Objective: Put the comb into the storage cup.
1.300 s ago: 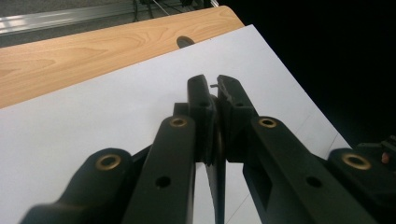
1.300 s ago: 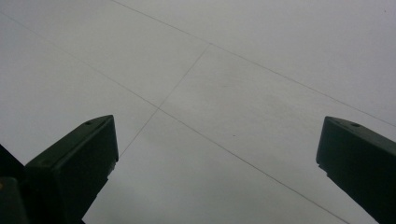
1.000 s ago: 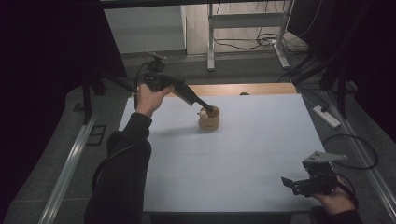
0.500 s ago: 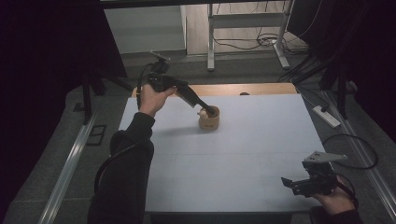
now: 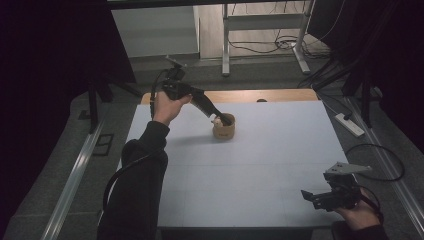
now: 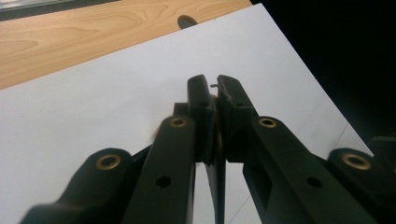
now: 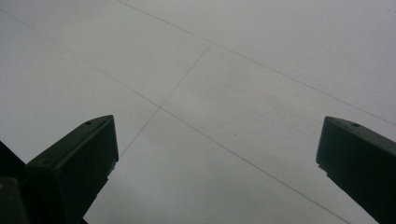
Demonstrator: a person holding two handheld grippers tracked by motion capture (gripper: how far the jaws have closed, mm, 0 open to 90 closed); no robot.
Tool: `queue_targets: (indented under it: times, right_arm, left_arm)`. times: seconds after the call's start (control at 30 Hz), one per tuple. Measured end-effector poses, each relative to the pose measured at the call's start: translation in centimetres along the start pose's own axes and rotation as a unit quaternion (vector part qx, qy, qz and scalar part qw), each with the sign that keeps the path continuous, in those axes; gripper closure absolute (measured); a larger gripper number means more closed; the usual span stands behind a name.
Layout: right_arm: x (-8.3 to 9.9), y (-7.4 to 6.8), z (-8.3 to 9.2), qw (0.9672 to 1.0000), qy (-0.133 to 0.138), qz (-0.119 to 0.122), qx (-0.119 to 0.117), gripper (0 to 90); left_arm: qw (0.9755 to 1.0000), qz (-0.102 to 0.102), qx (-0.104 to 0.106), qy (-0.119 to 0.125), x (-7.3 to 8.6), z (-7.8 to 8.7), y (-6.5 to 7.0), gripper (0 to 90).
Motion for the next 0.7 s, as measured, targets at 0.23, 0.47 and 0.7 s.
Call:
queue_targets:
  times: [0.23, 0.47, 0.7]
  right_arm:
    - [0.0, 0.0, 0.0, 1.0000, -0.002, 0.001, 0.000, 0.0]
    - [0.0, -0.1, 0.0, 1.0000, -0.002, 0.002, 0.000, 0.0]
    - [0.0, -0.1, 0.0, 1.0000, -0.002, 0.003, 0.000, 0.0]
  left_arm:
    - [1.0000, 0.001, -0.003, -0.003, 0.1, -0.4, 0.1, 83.5]
    - [0.9999, 0.001, -0.008, -0.007, 0.1, -0.9, 0.2, 83.5]
    - [0.9999, 0.005, -0.011, -0.010, 0.1, -1.3, 0.2, 83.4]
Point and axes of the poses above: each handheld gripper's, and its own axes: z roughly backward along the jaws, x roughly out of its underside, y roughly to its right, the point moved 1 cm from there along -z, roughly forward along the jaws, and after that the axes turned 11 degrees about z, right-handed, at the moved point
